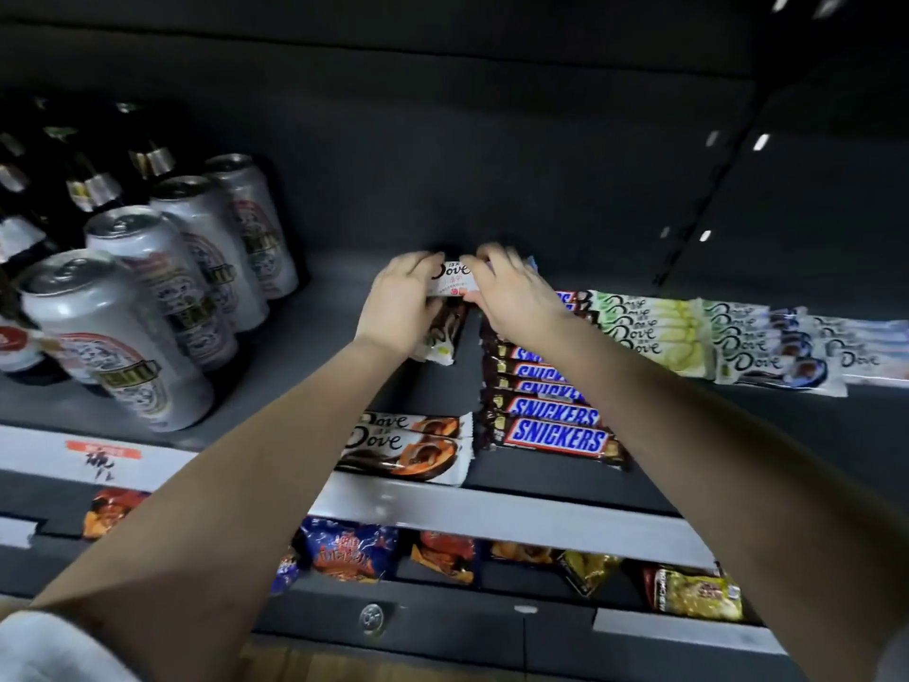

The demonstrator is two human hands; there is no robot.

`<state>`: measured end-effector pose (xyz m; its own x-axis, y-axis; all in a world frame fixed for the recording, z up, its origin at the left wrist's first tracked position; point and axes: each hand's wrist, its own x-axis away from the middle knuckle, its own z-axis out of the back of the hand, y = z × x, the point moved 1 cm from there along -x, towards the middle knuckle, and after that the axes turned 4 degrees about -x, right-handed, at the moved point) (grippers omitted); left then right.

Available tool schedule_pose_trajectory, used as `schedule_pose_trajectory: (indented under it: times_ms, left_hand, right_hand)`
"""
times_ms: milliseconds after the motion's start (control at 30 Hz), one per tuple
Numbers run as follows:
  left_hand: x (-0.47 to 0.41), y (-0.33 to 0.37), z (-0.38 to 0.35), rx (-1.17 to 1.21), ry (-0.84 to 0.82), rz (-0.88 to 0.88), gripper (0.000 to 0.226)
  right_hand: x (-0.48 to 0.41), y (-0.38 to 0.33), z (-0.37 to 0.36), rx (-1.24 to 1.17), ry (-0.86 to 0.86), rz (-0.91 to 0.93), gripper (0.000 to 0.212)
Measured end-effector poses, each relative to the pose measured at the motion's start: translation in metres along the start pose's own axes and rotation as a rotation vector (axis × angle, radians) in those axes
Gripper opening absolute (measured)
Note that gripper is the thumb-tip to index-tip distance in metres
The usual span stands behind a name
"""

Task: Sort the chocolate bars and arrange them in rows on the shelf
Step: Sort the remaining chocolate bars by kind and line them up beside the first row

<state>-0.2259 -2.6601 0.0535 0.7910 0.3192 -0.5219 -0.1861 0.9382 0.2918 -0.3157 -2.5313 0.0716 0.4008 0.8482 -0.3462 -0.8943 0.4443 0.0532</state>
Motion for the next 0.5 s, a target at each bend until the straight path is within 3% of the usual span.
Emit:
schedule_pose_trajectory:
  times_ms: [500]
  left_hand:
    - [-0.026, 0.158, -0.060, 0.201, -0.073, -0.142, 0.051]
  right_hand:
    - [0.126, 0.137, 0.040, 0.045, 0.080, -0.137, 0.050]
